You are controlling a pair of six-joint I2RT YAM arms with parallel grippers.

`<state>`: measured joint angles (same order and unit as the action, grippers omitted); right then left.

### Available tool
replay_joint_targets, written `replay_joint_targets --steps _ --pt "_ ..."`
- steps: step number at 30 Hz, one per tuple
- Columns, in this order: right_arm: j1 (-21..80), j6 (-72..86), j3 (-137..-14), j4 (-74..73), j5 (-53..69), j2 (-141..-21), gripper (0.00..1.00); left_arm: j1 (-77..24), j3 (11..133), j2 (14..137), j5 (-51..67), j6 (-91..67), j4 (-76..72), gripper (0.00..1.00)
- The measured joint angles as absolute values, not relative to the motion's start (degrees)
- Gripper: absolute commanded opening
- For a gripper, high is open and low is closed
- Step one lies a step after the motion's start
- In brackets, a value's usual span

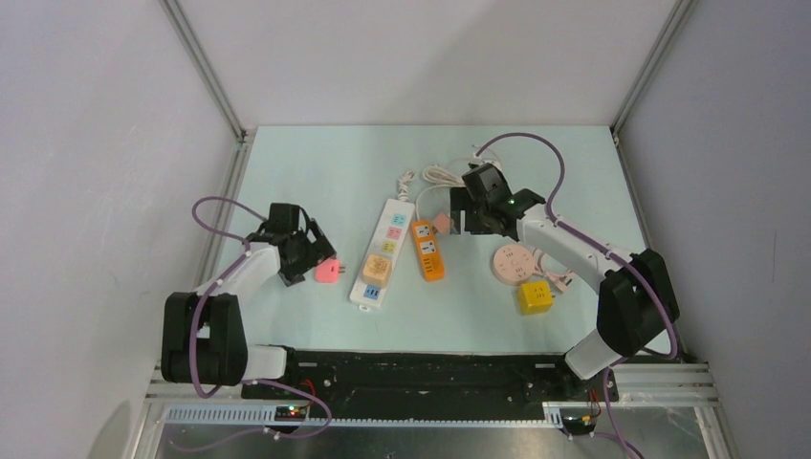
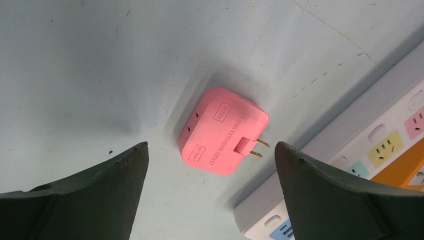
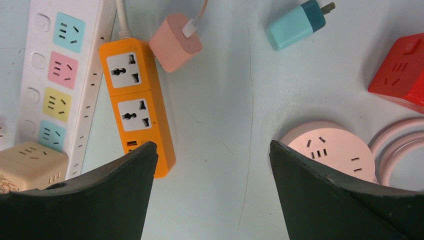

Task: Insert the plug

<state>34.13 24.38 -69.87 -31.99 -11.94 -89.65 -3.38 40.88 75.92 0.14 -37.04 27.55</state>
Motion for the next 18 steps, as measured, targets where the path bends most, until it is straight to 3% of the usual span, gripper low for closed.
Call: replay_joint_targets --steps 11,15,18 --pt "31.09 28.10 -69.12 -33.69 -12.88 -90.32 0.74 -3.42 40.91 76.62 -0.34 -37.58 27.55 1.00" --pt "26.61 32.88 -65.80 -34.81 -13.91 -89.97 0.75 -3.42 40.93 75.59 -0.97 -37.63 27.55 1.00" --pt "23.16 35.64 -63.83 -36.62 -15.40 -89.45 0.81 -3.42 40.95 74.43 -1.39 -37.67 27.53 1.00"
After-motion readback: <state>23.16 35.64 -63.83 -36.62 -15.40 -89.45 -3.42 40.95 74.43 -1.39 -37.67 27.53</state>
